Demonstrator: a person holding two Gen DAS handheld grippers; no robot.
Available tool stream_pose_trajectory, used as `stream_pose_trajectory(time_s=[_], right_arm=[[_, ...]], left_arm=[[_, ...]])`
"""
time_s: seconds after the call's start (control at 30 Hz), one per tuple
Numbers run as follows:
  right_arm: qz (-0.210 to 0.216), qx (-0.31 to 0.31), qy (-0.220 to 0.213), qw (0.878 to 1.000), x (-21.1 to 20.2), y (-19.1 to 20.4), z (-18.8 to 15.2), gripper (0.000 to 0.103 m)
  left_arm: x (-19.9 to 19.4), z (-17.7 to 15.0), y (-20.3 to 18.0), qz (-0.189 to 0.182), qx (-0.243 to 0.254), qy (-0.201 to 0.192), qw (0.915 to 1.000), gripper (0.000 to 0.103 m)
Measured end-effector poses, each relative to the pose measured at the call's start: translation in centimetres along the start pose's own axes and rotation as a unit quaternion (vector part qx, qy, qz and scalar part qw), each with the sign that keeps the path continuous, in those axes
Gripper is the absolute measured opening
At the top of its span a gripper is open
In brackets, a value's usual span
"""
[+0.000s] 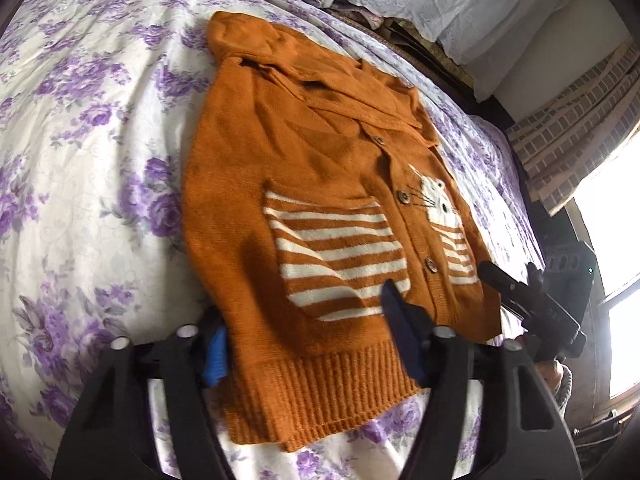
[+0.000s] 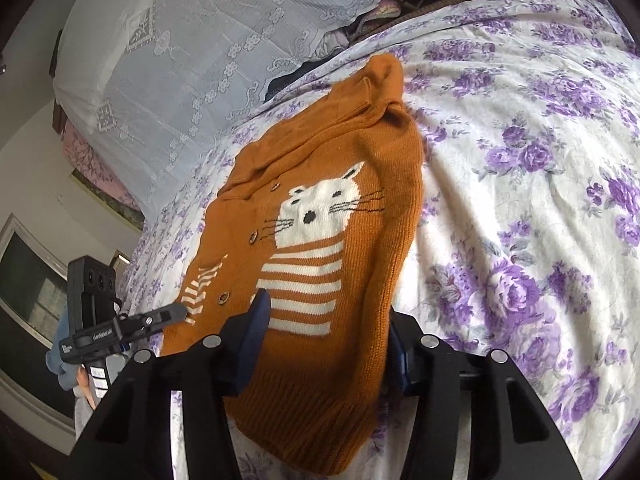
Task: Fold small clothes
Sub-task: 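Grasp the ribbed hem with the left tool while the right tool grasps it too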
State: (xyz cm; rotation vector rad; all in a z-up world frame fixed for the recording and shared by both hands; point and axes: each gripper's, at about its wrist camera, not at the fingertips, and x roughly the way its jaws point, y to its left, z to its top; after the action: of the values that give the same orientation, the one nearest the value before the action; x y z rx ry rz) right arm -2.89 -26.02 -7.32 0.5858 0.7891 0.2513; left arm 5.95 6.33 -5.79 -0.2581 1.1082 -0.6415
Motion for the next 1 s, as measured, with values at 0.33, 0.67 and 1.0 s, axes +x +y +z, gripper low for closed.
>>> stream_pose_trajectory(time_s=[0.33,0.67,1.0], right_arm=[[0.016,0.021,-0.009,1.000,-0.5,-0.7,0.1,0.015],[0.037,0.021,-0.030,0.999,-2.1,-0.4,0.8,0.013],[-0.006,0.009,0.017,1.000,-0.9,-0.2,0.3,0.041]], left_arm=[[-0.5,0.0,0.3,0.015,0.001,-0.010,0.9998,0.025],[-2.4,0.6,-0.7,0.002,0.021,-0.042,0.9989,0.018],[-1.9,0.5,-0.5,0.002,0.016,-0.032,0.9994,0.018]])
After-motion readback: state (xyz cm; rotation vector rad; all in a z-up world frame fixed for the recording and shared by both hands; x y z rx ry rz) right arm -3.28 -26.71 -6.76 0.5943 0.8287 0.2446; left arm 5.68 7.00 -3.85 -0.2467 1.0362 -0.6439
